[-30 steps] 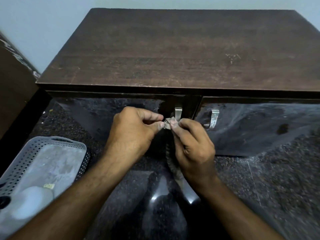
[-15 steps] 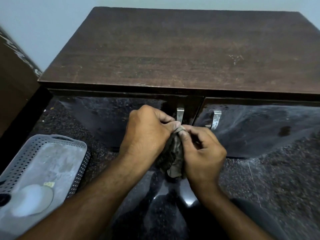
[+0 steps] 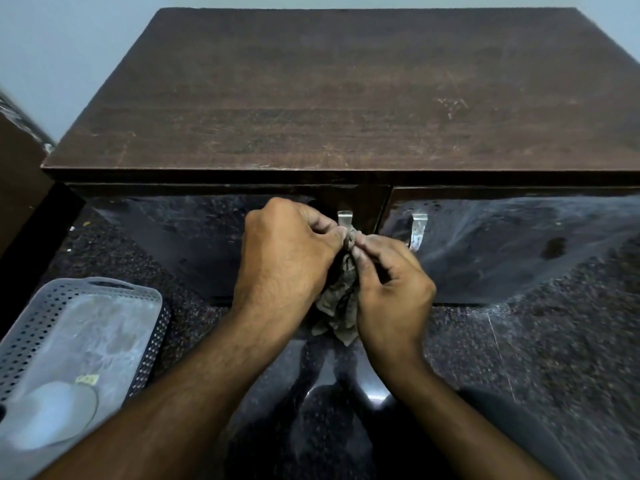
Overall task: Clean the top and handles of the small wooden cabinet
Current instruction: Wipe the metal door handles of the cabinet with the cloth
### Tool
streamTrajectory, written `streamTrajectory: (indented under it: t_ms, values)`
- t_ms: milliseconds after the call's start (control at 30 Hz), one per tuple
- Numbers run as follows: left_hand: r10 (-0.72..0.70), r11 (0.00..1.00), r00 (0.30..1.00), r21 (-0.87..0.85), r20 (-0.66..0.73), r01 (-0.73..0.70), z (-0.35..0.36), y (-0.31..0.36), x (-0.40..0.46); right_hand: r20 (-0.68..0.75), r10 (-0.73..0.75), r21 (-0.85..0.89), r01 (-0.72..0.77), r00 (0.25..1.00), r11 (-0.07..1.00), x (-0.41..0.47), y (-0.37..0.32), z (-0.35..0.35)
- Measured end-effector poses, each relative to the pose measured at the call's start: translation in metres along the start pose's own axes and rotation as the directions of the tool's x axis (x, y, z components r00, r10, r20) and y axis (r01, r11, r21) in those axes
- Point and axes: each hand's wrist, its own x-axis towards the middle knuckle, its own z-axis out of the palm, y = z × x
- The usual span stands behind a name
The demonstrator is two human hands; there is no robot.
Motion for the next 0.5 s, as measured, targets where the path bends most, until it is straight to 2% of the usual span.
streamTrajectory:
  t_ms: [200, 300, 400, 500]
  values:
    - [0.005, 1.000, 1.000, 0.006, 0.000, -0.005, 0.000, 0.000, 0.000, -0.087, -0.012, 0.052, 0.017, 0.996, 0.999, 0.011, -0.007, 0.007]
    - [0.011, 1.000, 1.000, 0.007, -0.009, -0.011, -0.001, -0.003, 0.000, -0.049, -0.083, -0.016, 0.082, 0.995, 0.996, 0.007, -0.001, 0.006]
    - [-0.018, 1.000, 1.000, 0.000, 0.016, 0.018, -0.004, -0.004, 0.001, -0.022, -0.026, -0.004, 0.026, 0.999, 1.000, 0.008, -0.002, 0.005]
    - [-0.027, 1.000, 1.000, -0.005, 0.010, 0.027, -0.004, -0.005, 0.000, -0.088, 0.002, 0.086, 0.005, 0.996, 0.996, 0.015, -0.009, 0.006]
